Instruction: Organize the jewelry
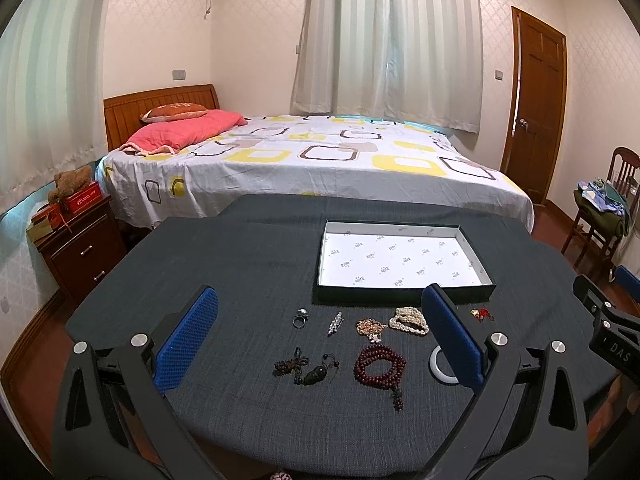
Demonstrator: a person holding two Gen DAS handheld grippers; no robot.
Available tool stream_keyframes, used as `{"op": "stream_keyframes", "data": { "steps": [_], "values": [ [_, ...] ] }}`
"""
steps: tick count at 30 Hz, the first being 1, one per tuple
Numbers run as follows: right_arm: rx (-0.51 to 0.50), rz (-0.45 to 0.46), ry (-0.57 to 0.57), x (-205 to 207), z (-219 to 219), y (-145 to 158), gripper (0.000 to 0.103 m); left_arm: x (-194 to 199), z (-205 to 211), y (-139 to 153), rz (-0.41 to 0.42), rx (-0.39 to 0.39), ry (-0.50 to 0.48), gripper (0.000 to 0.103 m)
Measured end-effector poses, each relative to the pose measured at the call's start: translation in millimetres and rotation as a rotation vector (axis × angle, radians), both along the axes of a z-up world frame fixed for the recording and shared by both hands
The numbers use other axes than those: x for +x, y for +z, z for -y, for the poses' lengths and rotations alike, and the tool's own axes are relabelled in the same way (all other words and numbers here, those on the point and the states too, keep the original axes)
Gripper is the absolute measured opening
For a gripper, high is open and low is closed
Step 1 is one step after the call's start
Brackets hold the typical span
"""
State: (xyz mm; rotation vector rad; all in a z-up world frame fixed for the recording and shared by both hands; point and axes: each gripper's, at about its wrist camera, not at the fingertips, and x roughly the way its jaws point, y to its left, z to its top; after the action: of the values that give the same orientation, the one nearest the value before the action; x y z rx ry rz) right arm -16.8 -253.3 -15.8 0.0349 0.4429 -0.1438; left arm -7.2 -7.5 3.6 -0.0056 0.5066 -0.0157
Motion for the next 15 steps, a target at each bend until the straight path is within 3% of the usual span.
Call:
{"op": "stream_keyframes", "data": {
  "steps": [15],
  "values": [
    [0.005, -0.009, 0.013, 2.8, -4.9, -4.6, 0.097, 0.9, -1.0, -4.4, -0.009, 0.004, -0.002, 0.099]
  ]
}}
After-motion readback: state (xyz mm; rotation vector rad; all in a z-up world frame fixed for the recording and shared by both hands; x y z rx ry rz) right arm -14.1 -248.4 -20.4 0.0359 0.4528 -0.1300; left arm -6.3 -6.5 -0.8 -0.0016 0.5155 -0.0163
